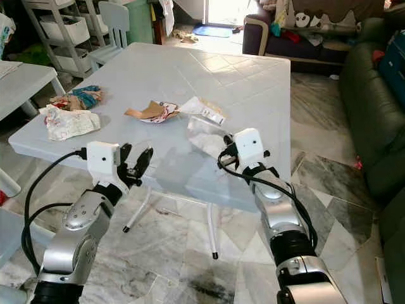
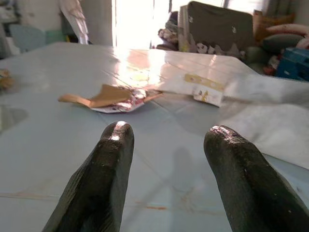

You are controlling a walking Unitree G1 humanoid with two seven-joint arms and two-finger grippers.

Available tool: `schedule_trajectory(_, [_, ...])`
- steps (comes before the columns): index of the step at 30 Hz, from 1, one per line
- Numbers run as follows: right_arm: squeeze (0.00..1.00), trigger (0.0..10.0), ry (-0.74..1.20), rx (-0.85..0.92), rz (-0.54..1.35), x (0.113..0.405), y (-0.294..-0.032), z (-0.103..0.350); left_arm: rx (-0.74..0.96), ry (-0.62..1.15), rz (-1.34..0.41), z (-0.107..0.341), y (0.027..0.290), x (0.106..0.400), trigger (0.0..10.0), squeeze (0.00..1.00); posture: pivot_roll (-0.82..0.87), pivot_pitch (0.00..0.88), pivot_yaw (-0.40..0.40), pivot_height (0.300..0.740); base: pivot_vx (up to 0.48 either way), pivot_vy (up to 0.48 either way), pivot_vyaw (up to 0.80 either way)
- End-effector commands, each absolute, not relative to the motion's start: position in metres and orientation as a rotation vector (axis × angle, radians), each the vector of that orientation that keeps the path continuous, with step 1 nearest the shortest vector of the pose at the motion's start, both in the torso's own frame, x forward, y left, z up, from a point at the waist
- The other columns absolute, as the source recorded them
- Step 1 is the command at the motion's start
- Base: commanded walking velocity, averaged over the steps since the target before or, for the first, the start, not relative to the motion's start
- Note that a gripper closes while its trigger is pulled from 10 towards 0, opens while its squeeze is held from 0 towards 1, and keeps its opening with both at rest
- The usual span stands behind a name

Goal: Picking trash to rubbish bin

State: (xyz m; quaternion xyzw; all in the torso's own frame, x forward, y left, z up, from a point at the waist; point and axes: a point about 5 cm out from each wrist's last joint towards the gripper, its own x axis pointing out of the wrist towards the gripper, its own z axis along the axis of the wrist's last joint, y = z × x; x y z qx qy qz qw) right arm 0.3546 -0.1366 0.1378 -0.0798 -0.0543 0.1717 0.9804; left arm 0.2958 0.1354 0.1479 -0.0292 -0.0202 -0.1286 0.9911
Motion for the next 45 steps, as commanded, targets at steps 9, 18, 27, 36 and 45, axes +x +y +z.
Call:
schedule_trajectory(9, [0.0,0.0,-0.283,-0.074,0.243,0.357,-0.144,0.182,-0.048,-0.127,-0.182,0.166,0.144,0.312,10.0,0.0,-0.07,0.016,0.028,0.74,0.0,0.0,0.0])
schedule_trajectory(18, [0.0,0.0,-0.326,-0.057,0.243,0.349,-0.14,0.193,-0.047,-0.185,-0.144,0.177,0.15,0.323,10.0,0.0,-0.07,0.004,0.039,0.74,0.092,0.0,0.0])
schedule_trajectory(27, [0.0,0.0,-0.331,-0.05,0.24,0.347,-0.138,0.196,-0.042,-0.193,-0.147,0.178,0.152,0.327,10.0,0.0,-0.07,0.0,0.047,0.74,0.341,0.0,0.0])
schedule_trajectory(36, [0.0,0.0,-0.337,-0.047,0.243,0.347,-0.135,0.2,-0.039,-0.199,-0.152,0.179,0.151,0.331,10.0,0.0,-0.07,0.0,0.051,0.74,0.374,0.0,0.0])
schedule_trajectory(45, [0.0,0.0,-0.333,-0.045,0.24,0.346,-0.135,0.198,-0.035,-0.186,-0.161,0.175,0.149,0.331,10.0,0.0,-0.07,0.0,0.055,0.74,0.395,0.0,0.0])
